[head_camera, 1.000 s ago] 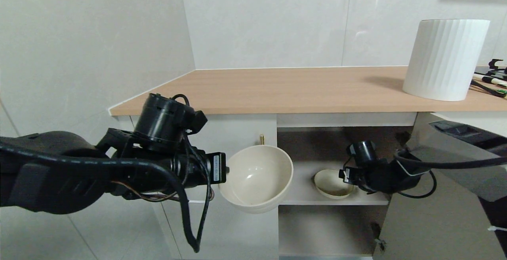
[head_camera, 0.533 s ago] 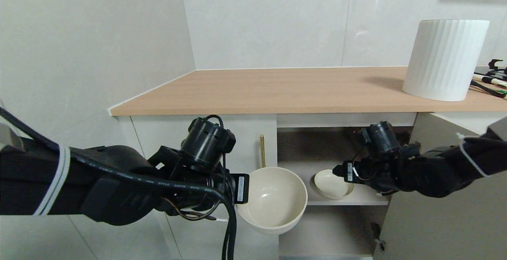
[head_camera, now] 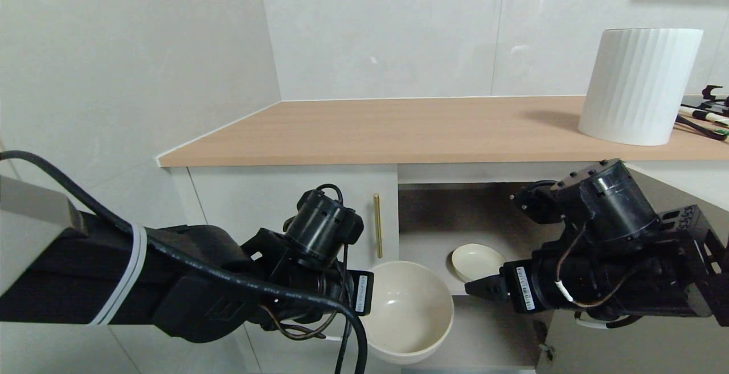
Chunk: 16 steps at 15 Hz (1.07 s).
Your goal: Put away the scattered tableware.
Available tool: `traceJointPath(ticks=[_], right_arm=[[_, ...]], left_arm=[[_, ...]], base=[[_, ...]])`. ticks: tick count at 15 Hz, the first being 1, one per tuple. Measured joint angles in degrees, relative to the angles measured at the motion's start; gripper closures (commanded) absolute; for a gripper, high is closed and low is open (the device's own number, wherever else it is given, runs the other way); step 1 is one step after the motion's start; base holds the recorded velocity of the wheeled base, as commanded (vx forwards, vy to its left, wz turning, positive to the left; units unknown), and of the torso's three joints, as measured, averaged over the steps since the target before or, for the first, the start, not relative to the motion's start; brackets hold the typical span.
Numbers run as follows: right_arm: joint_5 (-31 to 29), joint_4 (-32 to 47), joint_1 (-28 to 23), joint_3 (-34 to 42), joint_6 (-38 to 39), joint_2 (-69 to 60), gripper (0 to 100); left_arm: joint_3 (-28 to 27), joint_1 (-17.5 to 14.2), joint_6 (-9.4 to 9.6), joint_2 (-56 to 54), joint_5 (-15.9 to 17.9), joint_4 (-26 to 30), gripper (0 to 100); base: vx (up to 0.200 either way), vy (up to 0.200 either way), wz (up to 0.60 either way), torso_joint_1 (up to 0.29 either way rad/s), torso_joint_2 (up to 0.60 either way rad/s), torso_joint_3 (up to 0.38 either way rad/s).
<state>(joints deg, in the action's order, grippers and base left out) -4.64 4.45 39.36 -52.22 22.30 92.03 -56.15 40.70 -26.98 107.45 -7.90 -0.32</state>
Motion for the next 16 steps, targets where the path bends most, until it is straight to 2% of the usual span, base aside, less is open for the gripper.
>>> traceJointPath(ticks=[5,14,15,16], right_arm=[[-0.1,-0.4,3.3,0.1,0.5,3.4,0],[-0.5,-3.0,3.7,-0.2,0.8,8.8,0],[-0.4,-3.1,3.7,-0.2,0.8,9.1,100],[-0.5,-3.6,3.7,-0.2,1.0,9.4,100]], left_arm=[[0.5,1.2,-0.01,-0.5,-0.6,0.0,100],[0.7,1.9,0.02,-1.0,-1.0,0.0,100],[0.7,1.9,0.00,-1.0,-1.0,0.0,100],[0.7,1.9,0.02,-1.0,-1.0,0.0,100]], base=[[0.000,0.000,0.00,0.000,0.00,0.000],[0.000,0.000,0.00,0.000,0.00,0.000],[0.000,0.000,0.00,0.000,0.00,0.000],[0.000,0.000,0.00,0.000,0.00,0.000]])
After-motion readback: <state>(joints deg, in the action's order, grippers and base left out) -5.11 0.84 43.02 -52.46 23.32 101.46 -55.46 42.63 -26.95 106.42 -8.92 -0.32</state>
